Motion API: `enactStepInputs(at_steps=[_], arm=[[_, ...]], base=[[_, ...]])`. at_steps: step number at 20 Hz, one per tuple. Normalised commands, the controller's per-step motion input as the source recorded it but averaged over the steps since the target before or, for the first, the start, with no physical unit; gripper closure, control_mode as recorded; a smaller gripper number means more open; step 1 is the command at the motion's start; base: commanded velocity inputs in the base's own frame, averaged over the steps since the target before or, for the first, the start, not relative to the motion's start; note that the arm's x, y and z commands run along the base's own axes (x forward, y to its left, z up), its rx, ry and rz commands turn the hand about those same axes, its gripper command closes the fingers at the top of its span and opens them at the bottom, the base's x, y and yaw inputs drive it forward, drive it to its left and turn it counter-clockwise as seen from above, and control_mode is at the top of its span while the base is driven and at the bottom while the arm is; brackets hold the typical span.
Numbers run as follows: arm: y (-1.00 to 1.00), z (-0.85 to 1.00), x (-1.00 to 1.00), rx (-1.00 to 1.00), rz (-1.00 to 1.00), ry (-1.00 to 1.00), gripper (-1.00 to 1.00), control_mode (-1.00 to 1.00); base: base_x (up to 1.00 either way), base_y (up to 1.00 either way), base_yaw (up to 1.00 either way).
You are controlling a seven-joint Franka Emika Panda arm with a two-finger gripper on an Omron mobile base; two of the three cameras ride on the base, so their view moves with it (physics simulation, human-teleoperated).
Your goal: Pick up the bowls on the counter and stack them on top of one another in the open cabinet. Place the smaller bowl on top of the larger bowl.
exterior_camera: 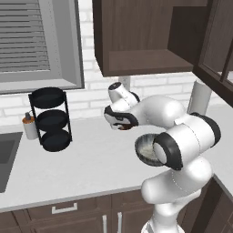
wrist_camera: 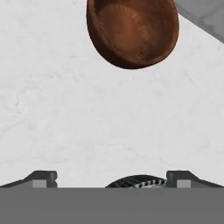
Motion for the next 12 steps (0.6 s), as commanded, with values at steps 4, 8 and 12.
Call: enactStepInputs(at_steps=[4, 8, 12], arm=[[-0.13, -0.16, 0.31, 0.00, 0.03, 0.00, -1.00, -1.00], [0.00, -0.15, 0.39, 0.00, 0.00, 0.00, -1.00, -1.00], [0.02, -0.19, 0.45, 0.00, 0.00, 0.00, -1.00, -1.00]], base=[[0.00, 0.00, 0.00], [0.00, 0.00, 0.00], [0.00, 0.00, 0.00]])
